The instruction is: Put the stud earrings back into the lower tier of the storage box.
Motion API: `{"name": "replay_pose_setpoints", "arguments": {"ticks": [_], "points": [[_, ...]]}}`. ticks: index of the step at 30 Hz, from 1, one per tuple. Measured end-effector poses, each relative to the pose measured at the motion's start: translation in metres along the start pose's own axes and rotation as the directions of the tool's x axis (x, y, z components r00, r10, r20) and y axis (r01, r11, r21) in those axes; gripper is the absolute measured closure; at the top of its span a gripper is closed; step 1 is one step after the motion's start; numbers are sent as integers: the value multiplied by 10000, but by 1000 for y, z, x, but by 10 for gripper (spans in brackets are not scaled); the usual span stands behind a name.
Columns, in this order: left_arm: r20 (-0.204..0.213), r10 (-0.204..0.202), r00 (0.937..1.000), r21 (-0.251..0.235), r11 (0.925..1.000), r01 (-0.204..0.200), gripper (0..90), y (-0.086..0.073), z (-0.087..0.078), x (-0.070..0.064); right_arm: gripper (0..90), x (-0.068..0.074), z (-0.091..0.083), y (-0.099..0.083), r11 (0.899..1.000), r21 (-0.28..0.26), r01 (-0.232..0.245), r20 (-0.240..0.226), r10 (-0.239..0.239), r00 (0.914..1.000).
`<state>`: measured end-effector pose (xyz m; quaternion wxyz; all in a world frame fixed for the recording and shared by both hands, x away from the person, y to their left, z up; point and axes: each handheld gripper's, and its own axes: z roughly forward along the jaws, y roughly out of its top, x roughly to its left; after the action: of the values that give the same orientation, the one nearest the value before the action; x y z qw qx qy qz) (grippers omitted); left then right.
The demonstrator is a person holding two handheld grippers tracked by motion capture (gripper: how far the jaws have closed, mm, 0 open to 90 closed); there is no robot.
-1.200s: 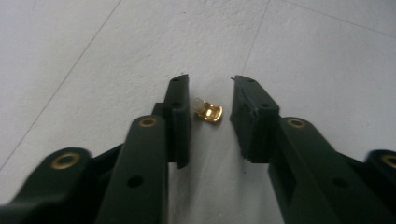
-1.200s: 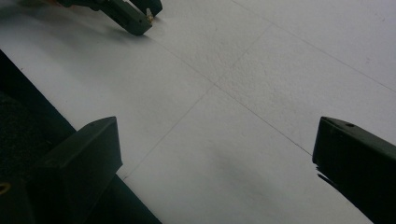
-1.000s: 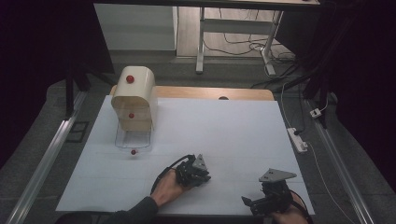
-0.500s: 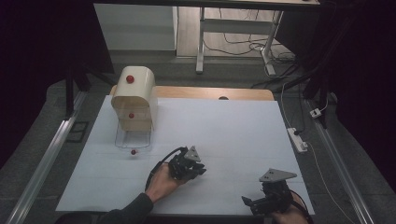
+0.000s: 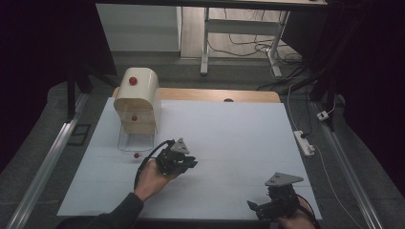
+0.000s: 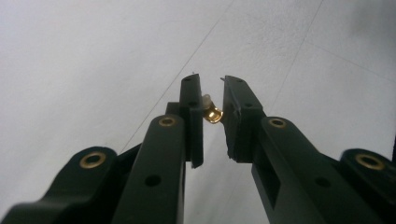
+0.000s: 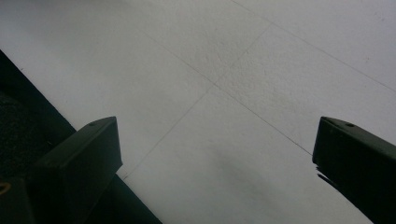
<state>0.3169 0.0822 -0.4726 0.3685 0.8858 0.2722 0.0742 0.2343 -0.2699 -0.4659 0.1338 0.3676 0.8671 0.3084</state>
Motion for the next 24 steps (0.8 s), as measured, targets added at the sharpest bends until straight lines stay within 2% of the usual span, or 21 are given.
{"name": "replay_pose_setpoints", "arguments": {"ticks": [4, 9, 24], "points": [[-39, -108, 9999, -43, 9999, 107, 776, -2, -6, 5, 11, 0, 0, 0, 10000, -19, -1, -19, 1, 10000], [-278, -275, 9992, -116, 9996, 272, 776, -5, -15, 13, 11, 0, 0, 0, 10000, -21, 2, -18, -2, 10000], [-1007, -692, 9925, -89, 9976, 686, 775, -17, -36, 34, 11, 0, 0, 0, 10000, 3, 7, 9, -7, 10000]]}}
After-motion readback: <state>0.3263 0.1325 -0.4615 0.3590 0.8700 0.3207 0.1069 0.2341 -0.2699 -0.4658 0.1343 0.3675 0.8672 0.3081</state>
